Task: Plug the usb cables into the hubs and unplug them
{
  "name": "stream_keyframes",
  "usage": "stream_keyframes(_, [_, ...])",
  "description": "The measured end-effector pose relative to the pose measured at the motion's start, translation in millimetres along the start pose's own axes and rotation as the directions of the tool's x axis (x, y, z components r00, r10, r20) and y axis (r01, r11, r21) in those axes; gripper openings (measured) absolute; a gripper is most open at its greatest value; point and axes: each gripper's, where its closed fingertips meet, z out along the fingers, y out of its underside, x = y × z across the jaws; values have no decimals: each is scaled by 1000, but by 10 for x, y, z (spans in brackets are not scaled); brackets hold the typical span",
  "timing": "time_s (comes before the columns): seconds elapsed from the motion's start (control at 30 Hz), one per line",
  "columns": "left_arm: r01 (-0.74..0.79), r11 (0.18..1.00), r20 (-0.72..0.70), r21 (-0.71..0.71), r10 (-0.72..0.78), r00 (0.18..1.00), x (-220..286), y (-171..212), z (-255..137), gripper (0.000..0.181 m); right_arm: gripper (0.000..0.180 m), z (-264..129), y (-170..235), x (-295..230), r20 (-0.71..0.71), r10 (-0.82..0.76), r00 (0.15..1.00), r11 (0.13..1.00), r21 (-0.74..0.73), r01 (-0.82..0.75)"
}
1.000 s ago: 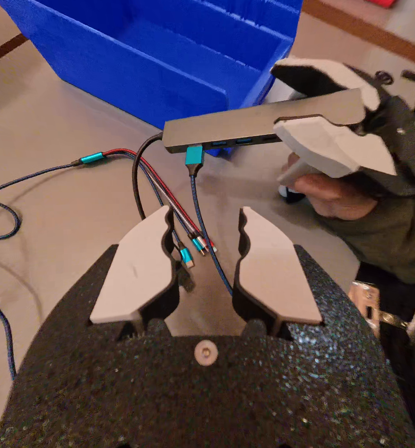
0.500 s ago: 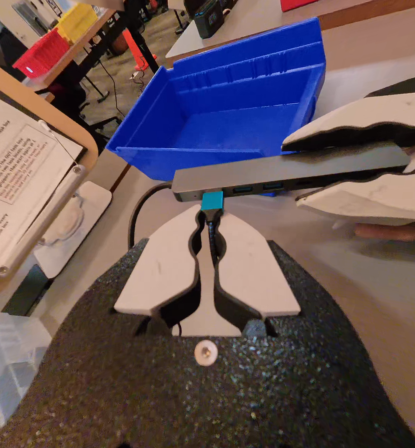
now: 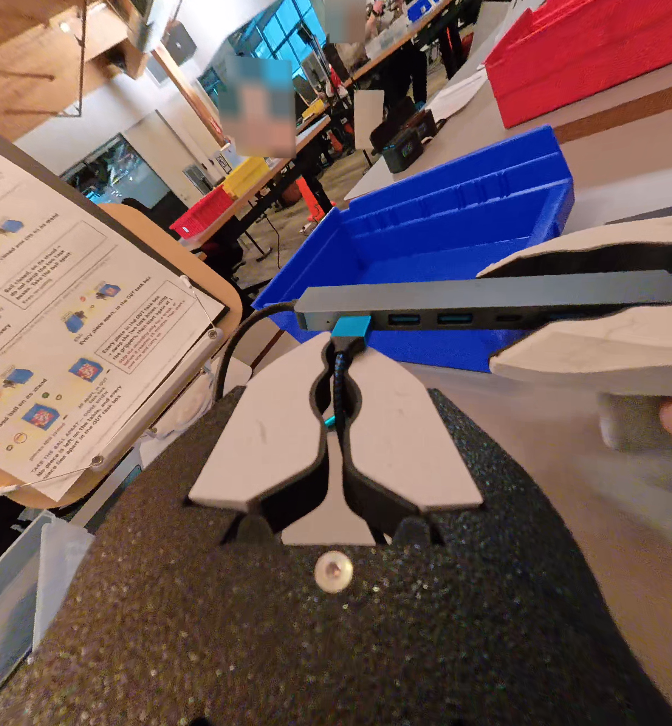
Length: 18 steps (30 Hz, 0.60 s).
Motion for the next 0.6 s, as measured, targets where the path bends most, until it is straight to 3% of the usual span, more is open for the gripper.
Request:
stream_keyframes(0.13, [10,1000,29,12,-11,1000,-44,12,27,0,36,-16,11,-87,22,-2,1000,1000,-6,2])
stream_keyframes(0.47, [44,996,38,84,-47,998,-66,33,75,0,36,-12,-67,-41,-41,63,997,998,32,-61])
stream_keyframes(0.6, [121,987,4,106,-122,992,-69,28,93,0,35,52,67,-57,-48,-10,999,999,-35,9])
